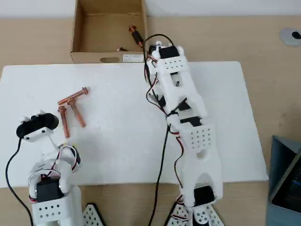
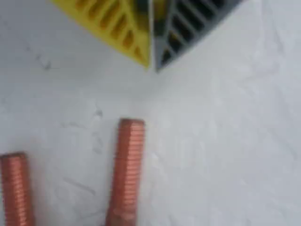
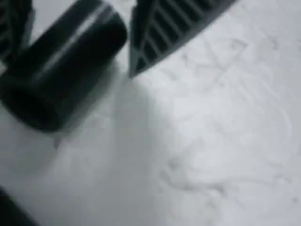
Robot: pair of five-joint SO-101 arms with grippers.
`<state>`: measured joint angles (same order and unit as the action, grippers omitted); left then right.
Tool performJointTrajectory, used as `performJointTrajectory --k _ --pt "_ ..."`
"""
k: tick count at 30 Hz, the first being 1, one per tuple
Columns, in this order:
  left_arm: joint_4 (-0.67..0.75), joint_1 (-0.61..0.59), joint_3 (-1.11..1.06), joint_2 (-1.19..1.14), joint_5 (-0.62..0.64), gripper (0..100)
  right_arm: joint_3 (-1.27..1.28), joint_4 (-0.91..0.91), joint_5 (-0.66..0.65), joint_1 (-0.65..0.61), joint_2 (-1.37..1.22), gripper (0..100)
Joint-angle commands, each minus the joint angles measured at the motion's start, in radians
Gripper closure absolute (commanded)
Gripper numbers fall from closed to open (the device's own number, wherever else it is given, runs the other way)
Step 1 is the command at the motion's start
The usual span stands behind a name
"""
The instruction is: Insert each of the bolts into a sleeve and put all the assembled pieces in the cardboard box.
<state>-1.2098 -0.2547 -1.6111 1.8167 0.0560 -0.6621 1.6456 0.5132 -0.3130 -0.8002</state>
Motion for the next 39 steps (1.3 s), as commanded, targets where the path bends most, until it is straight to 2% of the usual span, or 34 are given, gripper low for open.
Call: performJointTrajectory --k 1,7,13,17,22,27,32,39 --pt "0.008 -0.012 0.009 0.008 0.008 100 -0.048 -0.015 0.002 0.016 0.008 83.6" --pt "0.008 -0.012 0.009 0.008 0.008 100 -0.042 -0.012 0.000 0.016 0.007 99.1" --pt "0.008 -0.012 0.009 0.008 0.008 100 -0.065 0.012 -0.002 0.016 0.022 98.9" --pt "0.008 -0.011 0.009 0.008 0.008 100 -0.189 0.100 -0.005 0.012 0.068 98.9" --pt "0.008 -0.005 0.009 0.008 0.003 100 -0.337 0.140 -0.081 0.018 0.119 98.9" --pt "0.008 -0.005 0.009 0.008 0.003 100 -0.369 0.141 -0.129 0.012 0.263 98.9" --pt "0.008 -0.005 0.009 0.008 0.003 100 -0.262 0.141 -0.169 0.013 0.476 98.9" --pt "0.008 -0.006 0.009 0.008 0.005 100 0.117 0.141 -0.183 0.018 0.914 98.9"
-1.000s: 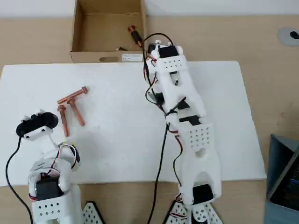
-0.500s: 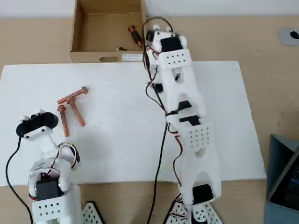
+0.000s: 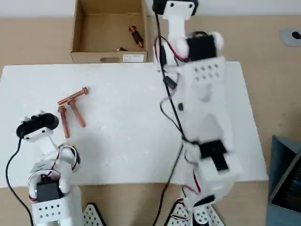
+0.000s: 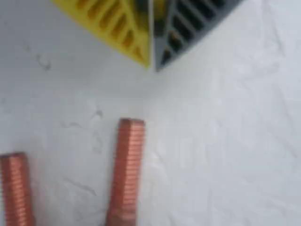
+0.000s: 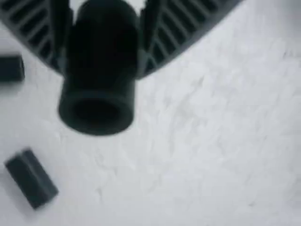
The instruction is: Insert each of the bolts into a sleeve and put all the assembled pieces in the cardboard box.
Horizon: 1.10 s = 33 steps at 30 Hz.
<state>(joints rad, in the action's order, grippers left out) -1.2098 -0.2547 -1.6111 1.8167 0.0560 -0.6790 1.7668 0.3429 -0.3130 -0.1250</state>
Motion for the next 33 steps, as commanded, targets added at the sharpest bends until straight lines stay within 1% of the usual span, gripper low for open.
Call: performJointTrajectory --k 1,4,6,10,14,19,23,28,33 --pt "0.011 -0.012 0.009 0.008 0.005 100 0.196 0.018 -0.014 0.018 0.302 98.9" --pt "0.006 -0.031 0.048 0.005 0.006 100 0.374 0.014 -0.014 0.025 0.479 98.9" --pt "0.009 -0.060 0.098 0.004 0.005 100 0.489 0.006 -0.014 0.058 0.575 98.9" --pt "-0.005 -0.066 0.221 0.001 0.002 100 0.734 -0.058 -0.014 0.162 0.733 98.9" --pt "-0.069 -0.064 0.339 -0.054 -0.017 100 0.941 -0.104 -0.015 0.242 0.862 98.9" --pt "-0.147 -0.071 0.517 -0.278 -0.029 100 1.104 -0.167 -0.049 0.272 1.012 98.9" --pt "-0.160 -0.071 0.706 -0.499 -0.029 100 1.168 -0.215 -0.063 0.269 1.109 98.9" --pt "-0.215 -0.071 0.921 -0.753 -0.028 100 1.225 -0.226 -0.083 0.271 1.171 98.9" --pt "-0.272 -0.072 1.053 -0.966 -0.034 100 1.264 -0.219 -0.083 0.272 1.207 98.9"
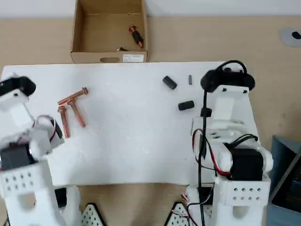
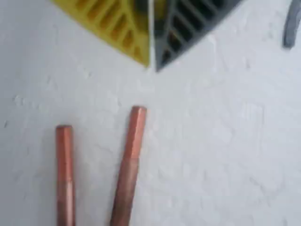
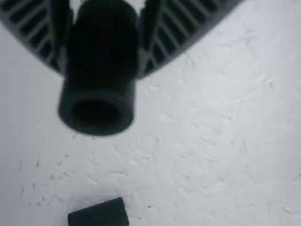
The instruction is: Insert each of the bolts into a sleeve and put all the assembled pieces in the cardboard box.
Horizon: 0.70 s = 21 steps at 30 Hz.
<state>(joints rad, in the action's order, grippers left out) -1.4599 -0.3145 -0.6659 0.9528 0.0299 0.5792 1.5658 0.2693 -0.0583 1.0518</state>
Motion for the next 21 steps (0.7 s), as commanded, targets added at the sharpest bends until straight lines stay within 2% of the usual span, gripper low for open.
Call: performJointTrajectory --k 1,8,15,19,21 --pt "-0.029 -0.012 0.124 -0.139 -0.008 100 0.010 -0.020 -0.009 0.018 0.038 98.9" --pt "-0.077 -0.006 0.152 -0.344 -0.011 100 0.038 -0.020 -0.009 0.018 0.053 98.9" --pt "-0.072 -0.011 0.163 -0.503 -0.157 100 0.070 -0.026 -0.003 0.018 0.053 98.9" --pt "-0.048 -0.011 0.233 -0.558 -0.167 99 0.094 -0.026 -0.003 0.018 0.053 98.9" --pt "-0.040 -0.011 0.281 -0.591 -0.166 95 0.107 -0.028 -0.003 0.018 0.053 98.9"
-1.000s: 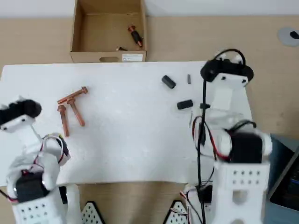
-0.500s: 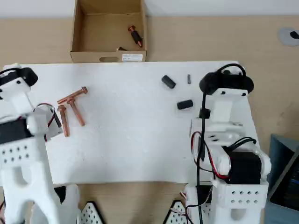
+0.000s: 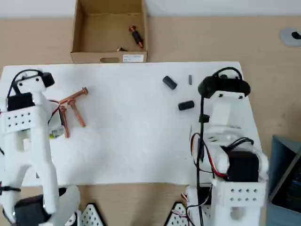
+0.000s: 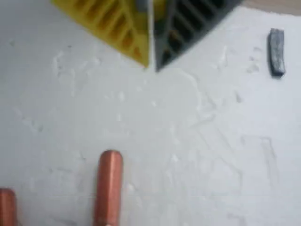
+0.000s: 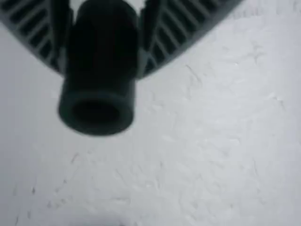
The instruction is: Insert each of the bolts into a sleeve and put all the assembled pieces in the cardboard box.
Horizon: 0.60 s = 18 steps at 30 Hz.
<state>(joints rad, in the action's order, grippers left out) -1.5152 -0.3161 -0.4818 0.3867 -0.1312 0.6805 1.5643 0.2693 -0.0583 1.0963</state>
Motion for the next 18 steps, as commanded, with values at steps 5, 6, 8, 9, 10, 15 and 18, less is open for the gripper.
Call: performJointTrajectory --k 5,6,8,9,10,15,18 --pt "0.020 -0.009 0.215 -0.148 -0.008 89 0.027 -0.071 -0.005 0.018 0.008 98.9" --pt "0.020 -0.009 0.236 -0.176 -0.008 89 0.027 -0.083 -0.008 0.018 0.008 98.9" --pt "0.020 -0.009 0.278 -0.232 -0.009 89 0.027 -0.103 -0.009 0.018 0.008 98.9" --pt "0.020 -0.008 0.295 -0.259 -0.009 89 0.027 -0.110 -0.009 0.018 0.005 98.9" --pt "0.020 -0.006 0.311 -0.285 -0.009 89 0.027 -0.118 -0.009 0.016 0.004 98.9" --pt "0.020 -0.003 0.388 -0.407 -0.009 89 0.031 -0.140 -0.009 0.013 0.001 98.9" --pt "0.020 -0.002 0.417 -0.456 -0.009 89 0.033 -0.144 -0.011 0.013 0.001 98.9"
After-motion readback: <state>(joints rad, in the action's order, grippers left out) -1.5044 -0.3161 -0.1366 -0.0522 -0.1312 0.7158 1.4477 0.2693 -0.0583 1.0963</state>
